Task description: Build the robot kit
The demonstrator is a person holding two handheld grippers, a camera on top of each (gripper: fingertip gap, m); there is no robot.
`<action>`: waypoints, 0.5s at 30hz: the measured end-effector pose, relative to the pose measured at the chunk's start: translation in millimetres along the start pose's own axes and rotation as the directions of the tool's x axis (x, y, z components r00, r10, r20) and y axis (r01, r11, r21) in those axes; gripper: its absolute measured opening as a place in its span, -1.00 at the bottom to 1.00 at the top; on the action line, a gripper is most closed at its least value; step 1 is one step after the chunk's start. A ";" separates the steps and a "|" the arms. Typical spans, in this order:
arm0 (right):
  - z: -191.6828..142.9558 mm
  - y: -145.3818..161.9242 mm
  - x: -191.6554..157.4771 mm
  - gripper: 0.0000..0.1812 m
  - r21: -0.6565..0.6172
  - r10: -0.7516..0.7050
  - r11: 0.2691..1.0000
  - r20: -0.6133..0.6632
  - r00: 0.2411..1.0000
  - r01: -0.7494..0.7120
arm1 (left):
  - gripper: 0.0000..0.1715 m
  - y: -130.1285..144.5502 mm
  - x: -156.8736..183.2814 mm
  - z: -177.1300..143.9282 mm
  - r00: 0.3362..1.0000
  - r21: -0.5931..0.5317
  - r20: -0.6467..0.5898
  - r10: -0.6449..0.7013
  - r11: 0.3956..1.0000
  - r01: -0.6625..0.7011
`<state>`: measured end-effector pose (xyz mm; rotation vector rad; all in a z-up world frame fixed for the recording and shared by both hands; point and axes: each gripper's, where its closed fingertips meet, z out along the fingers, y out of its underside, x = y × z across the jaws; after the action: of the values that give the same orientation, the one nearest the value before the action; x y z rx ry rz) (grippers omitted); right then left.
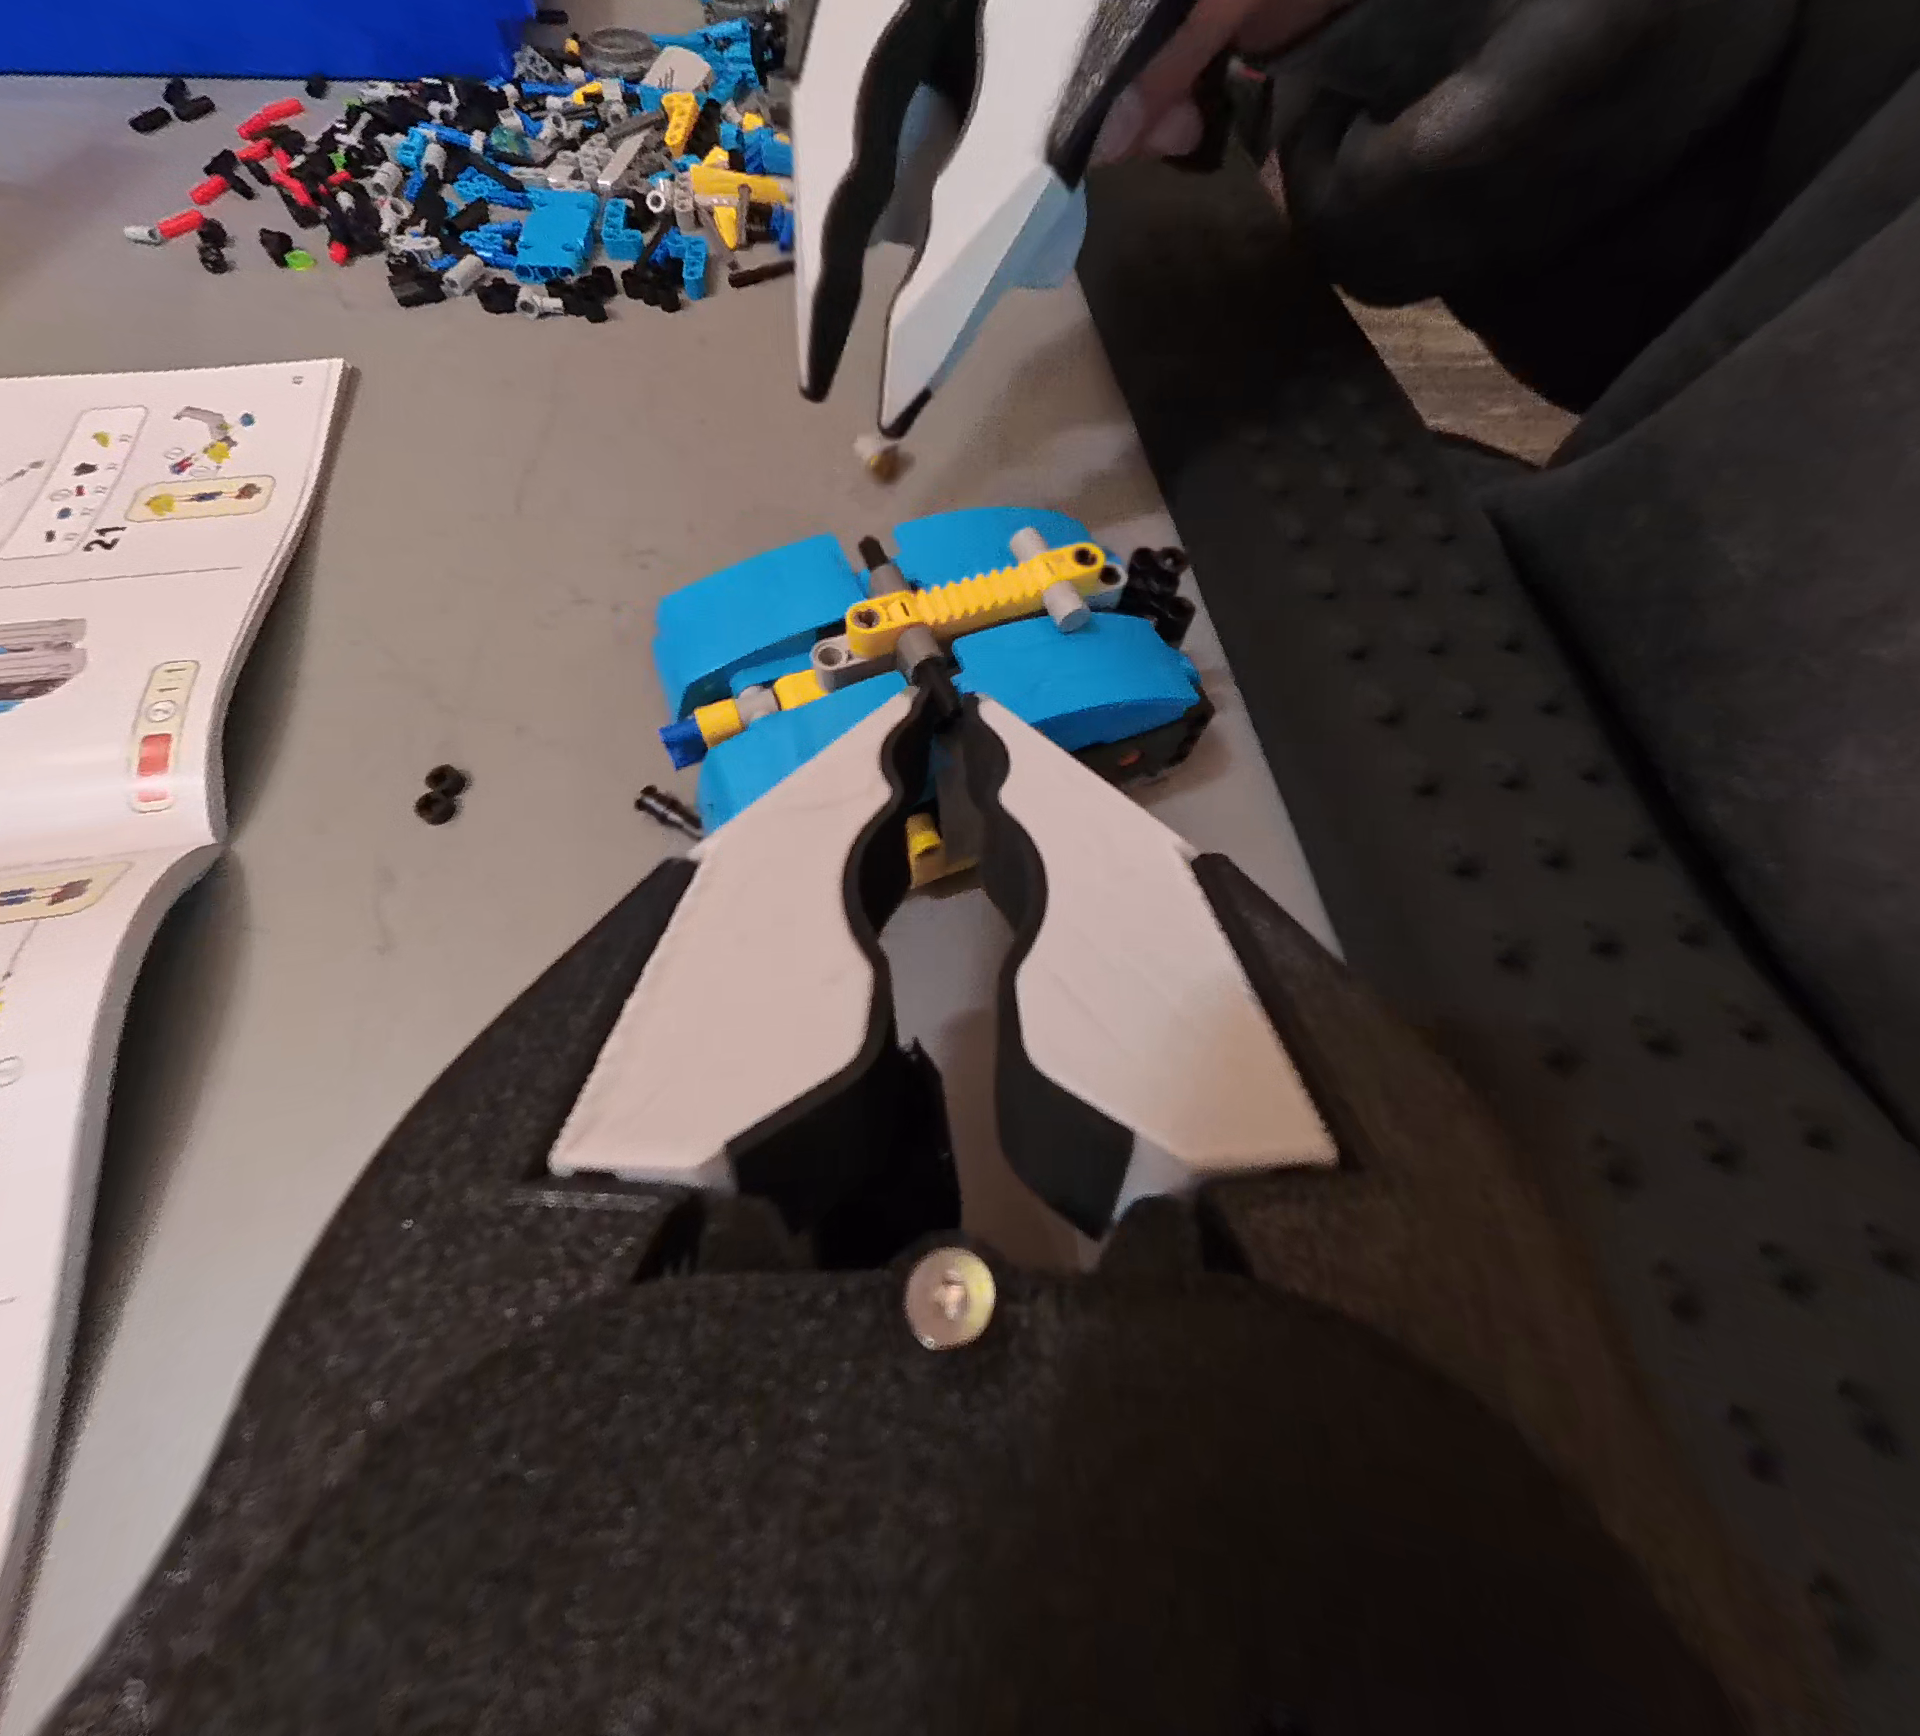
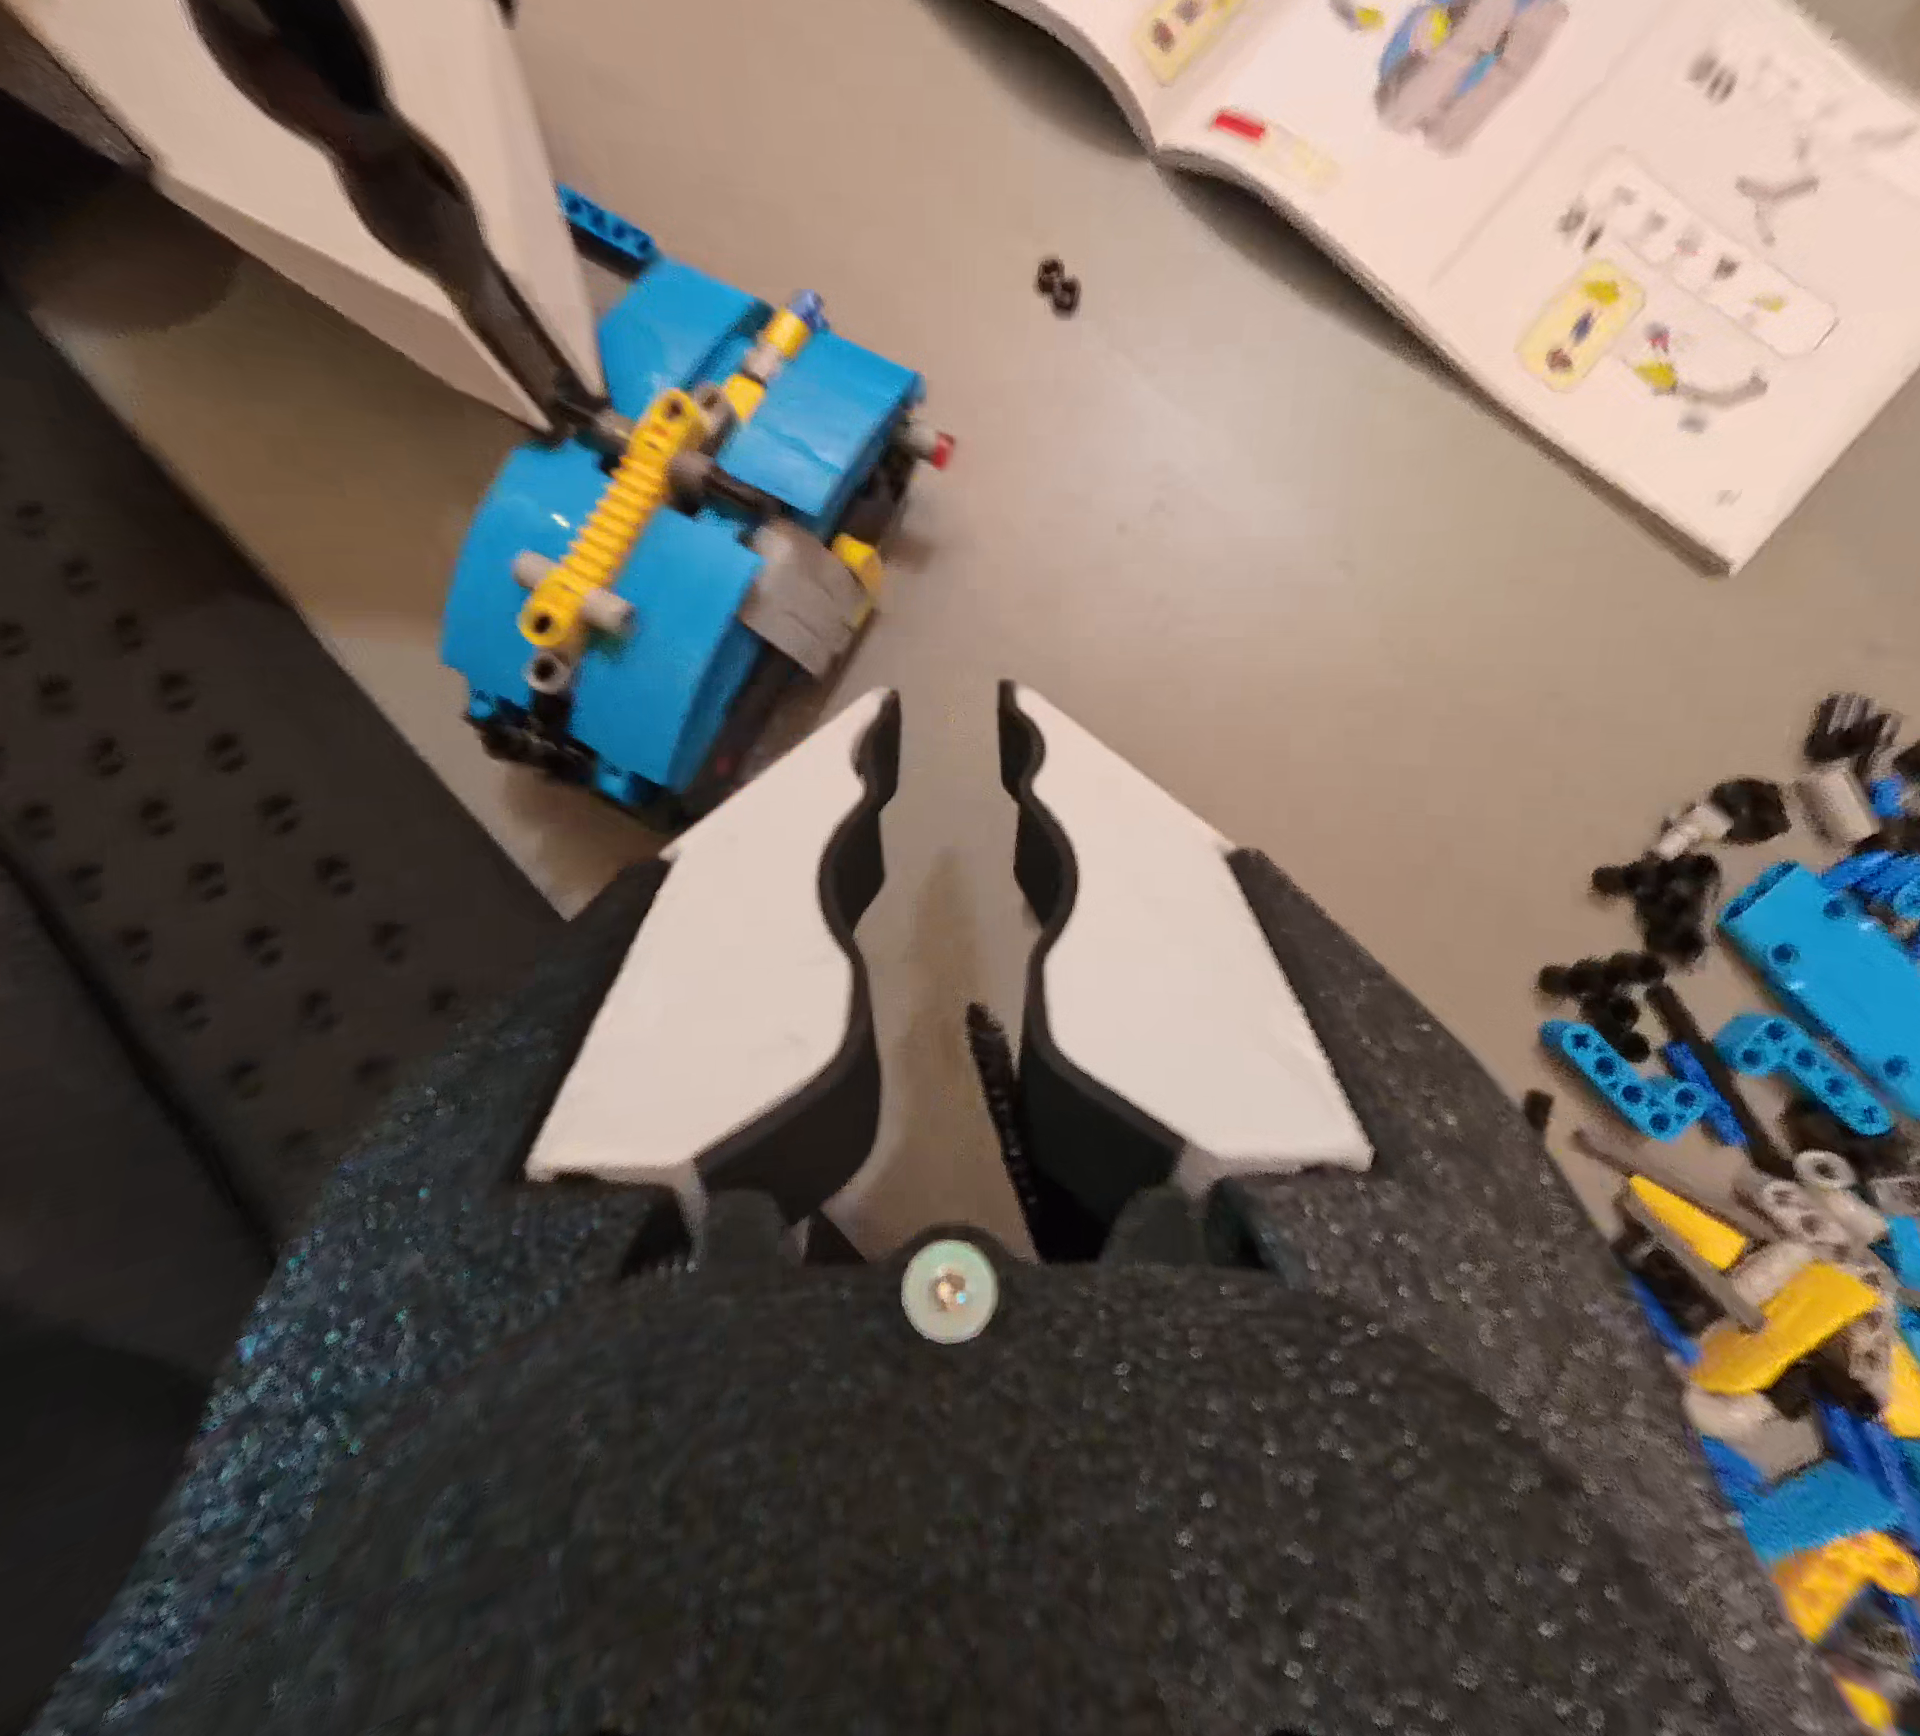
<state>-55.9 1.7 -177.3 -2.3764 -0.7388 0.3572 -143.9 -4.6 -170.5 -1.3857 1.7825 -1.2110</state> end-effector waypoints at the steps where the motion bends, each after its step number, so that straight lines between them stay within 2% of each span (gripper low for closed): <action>1: 4.4 9.1 2.5 -0.78 -0.020 0.024 1.000 0.006 1.000 -0.024 | -0.94 1.3 -0.8 -2.8 1.000 -0.015 -0.006 0.011 1.000 -0.011; 4: 10.3 30.2 11.6 -0.78 -0.059 0.036 0.997 -0.035 0.999 -0.038 | -0.95 4.8 -0.2 -9.9 0.999 -0.040 -0.042 0.015 0.999 -0.017; 6: 9.4 22.4 0.0 -0.78 0.001 0.056 0.998 0.035 0.998 -0.056 | -0.94 6.1 1.1 -12.5 0.998 -0.044 -0.059 0.012 0.999 -0.015; 9: 6.6 3.9 -32.6 -0.76 0.079 0.056 0.994 0.225 0.973 -0.076 | -0.94 6.2 1.0 -12.8 0.999 -0.051 -0.053 -0.001 0.999 -0.002; 12: -4.4 21.4 -16.7 -0.76 0.034 -0.010 0.999 0.152 0.988 0.005 | -0.94 7.9 -0.4 -15.9 1.000 -0.077 -0.012 -0.007 0.997 0.006; 15: -35.0 47.8 25.3 -0.77 0.024 0.045 0.999 0.059 0.997 -0.046 | -0.96 11.6 -2.6 -22.6 0.999 -0.088 0.045 -0.024 0.996 0.027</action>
<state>-0.8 -31.5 -182.2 -2.3706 -0.7038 0.4546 -167.4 5.5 -171.5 -1.4781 1.8124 -1.1177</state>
